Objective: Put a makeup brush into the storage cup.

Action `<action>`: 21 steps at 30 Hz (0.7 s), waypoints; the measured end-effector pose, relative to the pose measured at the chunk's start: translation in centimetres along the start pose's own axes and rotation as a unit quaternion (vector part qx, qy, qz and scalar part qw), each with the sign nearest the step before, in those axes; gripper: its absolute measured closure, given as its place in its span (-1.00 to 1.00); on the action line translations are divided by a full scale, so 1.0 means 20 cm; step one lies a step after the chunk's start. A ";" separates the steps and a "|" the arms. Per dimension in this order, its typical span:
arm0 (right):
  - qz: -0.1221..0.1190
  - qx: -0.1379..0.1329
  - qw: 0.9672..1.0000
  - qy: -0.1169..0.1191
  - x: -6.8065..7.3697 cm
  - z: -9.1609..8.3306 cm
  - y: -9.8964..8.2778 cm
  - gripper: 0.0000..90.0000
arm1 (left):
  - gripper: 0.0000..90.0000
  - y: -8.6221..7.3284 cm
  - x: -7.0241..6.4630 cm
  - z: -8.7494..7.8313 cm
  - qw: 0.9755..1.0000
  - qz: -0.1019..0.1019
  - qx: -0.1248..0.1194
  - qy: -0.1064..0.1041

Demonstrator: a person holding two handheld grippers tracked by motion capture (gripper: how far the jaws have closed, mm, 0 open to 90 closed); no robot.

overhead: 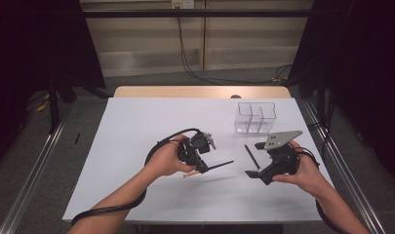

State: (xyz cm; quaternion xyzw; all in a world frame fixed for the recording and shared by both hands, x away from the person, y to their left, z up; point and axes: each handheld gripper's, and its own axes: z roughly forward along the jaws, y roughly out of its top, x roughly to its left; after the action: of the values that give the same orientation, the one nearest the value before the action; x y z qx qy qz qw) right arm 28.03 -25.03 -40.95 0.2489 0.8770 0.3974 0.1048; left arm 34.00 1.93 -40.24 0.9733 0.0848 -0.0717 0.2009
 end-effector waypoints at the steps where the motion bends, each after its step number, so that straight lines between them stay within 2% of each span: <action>1: -0.001 0.003 1.000 0.002 0.00 0.01 0.01 -1.00 | 0.86 0.00 0.00 0.00 1.000 -0.001 0.000 0.000; 3: -0.002 0.009 1.000 0.005 0.01 0.03 0.02 -1.00 | 0.86 0.01 -0.01 0.00 1.000 -0.004 0.000 -0.002; 4: -0.001 0.013 1.000 0.005 0.01 0.03 0.03 -1.00 | 0.86 0.01 0.00 0.00 1.000 0.004 0.004 -0.002; 8: -0.006 0.026 1.000 0.006 0.01 0.06 0.05 -0.98 | 0.86 0.02 -0.01 0.00 1.000 0.000 -0.004 -0.002; 9: -0.006 0.032 0.999 0.008 0.01 0.06 0.06 -0.97 | 0.86 0.02 -0.01 0.00 1.000 0.002 0.000 -0.003; 13: -0.024 0.047 0.999 0.008 0.02 0.08 0.08 -0.92 | 0.86 0.02 -0.01 0.00 1.000 0.006 0.001 -0.007; 14: -0.025 0.050 0.998 0.009 0.02 0.09 0.09 -0.90 | 0.86 0.02 -0.02 0.01 1.000 0.001 -0.004 -0.006; 17: -0.038 0.064 0.997 0.016 0.03 0.10 0.11 -0.83 | 0.86 0.03 -0.01 0.01 1.000 0.007 0.003 -0.009; 19: -0.042 0.071 0.996 0.020 0.04 0.11 0.12 -0.78 | 0.86 0.03 -0.02 0.01 1.000 0.002 -0.004 -0.010; 21: -0.043 0.076 0.996 0.021 0.04 0.12 0.13 -0.77 | 0.86 0.03 -0.02 0.01 1.000 0.010 0.002 -0.011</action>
State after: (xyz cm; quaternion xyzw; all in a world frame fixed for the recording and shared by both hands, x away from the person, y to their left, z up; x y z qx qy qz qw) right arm 29.25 -21.61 -40.52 0.2095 0.9165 0.3301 0.0848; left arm 33.77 1.21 -40.14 0.9737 0.0729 -0.0804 0.2006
